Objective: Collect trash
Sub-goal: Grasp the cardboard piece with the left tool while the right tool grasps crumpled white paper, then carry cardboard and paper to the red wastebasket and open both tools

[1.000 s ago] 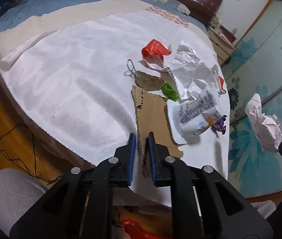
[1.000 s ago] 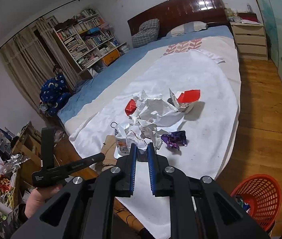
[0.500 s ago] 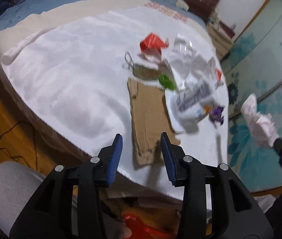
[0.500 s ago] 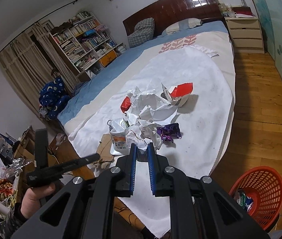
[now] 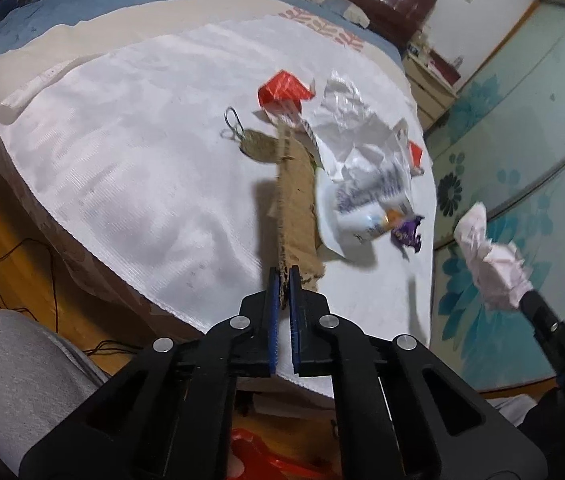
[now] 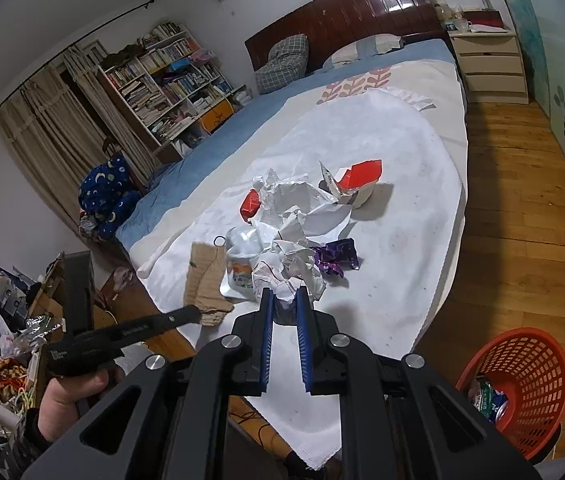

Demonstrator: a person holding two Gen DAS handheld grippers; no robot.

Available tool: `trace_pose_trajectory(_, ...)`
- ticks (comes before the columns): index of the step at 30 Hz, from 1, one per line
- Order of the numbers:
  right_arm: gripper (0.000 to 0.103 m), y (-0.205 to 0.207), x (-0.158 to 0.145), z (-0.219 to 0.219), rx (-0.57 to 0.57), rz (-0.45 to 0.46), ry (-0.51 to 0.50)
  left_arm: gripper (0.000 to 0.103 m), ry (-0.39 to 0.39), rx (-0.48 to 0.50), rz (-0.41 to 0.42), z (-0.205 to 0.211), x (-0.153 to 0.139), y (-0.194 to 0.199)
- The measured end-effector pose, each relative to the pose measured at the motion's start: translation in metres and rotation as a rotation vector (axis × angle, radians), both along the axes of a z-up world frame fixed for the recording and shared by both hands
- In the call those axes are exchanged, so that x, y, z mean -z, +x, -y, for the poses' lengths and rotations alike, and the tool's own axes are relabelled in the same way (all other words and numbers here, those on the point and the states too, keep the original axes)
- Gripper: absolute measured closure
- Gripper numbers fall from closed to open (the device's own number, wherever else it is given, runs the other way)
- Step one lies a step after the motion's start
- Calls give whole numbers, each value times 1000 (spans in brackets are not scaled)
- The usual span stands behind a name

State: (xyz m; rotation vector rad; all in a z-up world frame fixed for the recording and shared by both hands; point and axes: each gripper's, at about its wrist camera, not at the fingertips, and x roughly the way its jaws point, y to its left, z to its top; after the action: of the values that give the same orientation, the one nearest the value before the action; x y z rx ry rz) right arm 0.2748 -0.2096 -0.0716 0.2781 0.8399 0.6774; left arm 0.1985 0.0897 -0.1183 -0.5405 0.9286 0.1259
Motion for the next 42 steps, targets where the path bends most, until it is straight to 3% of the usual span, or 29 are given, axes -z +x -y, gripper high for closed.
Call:
trace_pose_trajectory(8,90,7,-15,-6,-33,42,-24,99,38,-29,36,-14,-22,-1)
trace_pose_trajectory(13,90,16,-66,2,-40,151,-31,99,155,-3,106,-1,-67,7)
trace_pose_trajectory(19,89,17,-126,66,77,281,-48,99,252,133,258,60,-148,31)
trace_pose_trajectory(23,90,15,-122,132,221,278,-86,99,259,295,304,132,-166,62)
trace_pose_trajectory(25,90,15,-99,170,298,220,-91,99,244,392,278,180,-150,85)
trace_pose_trajectory(28,90,14,-49,217,396,101,-118,99,229,535,181,256,-100,111)
trace_pose_trajectory(32,90,18,40,258,474,-110,-138,99,195,677,-33,336,7,122)
trace_pose_trajectory(34,90,23,87,276,494,-246,-137,99,187,702,-129,354,53,123)
trace_pose_trajectory(38,90,33,151,289,471,-418,-193,99,238,753,-298,383,137,116)
trace_pose_trajectory(42,90,39,211,290,452,-557,-244,99,254,753,-399,397,186,115)
